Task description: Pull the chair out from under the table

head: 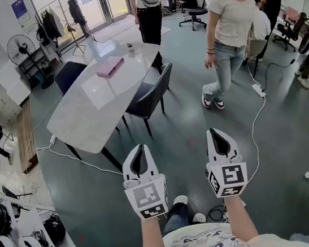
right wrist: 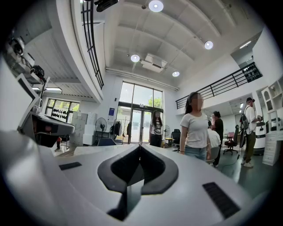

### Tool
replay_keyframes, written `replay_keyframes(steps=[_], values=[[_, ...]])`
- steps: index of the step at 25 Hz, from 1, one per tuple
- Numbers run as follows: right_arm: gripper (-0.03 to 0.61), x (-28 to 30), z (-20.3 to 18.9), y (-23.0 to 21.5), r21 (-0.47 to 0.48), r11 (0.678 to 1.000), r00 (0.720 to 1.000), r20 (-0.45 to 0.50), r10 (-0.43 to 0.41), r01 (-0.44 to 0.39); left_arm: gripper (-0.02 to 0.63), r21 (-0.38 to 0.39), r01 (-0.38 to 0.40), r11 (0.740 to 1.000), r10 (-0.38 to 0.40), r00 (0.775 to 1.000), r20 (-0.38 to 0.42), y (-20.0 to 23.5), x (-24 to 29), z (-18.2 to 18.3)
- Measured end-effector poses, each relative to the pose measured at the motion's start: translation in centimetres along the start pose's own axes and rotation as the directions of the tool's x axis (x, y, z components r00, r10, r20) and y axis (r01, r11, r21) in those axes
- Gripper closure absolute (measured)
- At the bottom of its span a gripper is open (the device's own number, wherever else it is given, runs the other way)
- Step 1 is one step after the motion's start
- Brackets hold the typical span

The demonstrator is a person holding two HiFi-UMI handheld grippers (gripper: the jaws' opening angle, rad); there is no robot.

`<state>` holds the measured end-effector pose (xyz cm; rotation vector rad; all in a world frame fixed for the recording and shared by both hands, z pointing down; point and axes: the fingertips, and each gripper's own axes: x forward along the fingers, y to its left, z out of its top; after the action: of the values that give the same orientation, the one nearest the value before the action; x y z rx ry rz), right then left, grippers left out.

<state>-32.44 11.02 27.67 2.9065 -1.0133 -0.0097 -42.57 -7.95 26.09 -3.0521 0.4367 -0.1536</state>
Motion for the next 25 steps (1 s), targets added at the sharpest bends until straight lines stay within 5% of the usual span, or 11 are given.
replay_keyframes(steps=[20,25], values=[[0.571,2.9,-0.9,-0.3,0.007,0.999,0.999,-0.013,0.033,-0.033,0.595,-0.017,-0.042,0.999,0.041,0.998,-0.047,0.9,2.8,-1.1],[0.467,6.6,-1.0,0.3,-0.002,0.999,0.999,-0.013,0.043,-0.043,0.592,-0.071,-0.033,0.997,0.030,0.999,-0.040,2.7,6.2,-0.7]])
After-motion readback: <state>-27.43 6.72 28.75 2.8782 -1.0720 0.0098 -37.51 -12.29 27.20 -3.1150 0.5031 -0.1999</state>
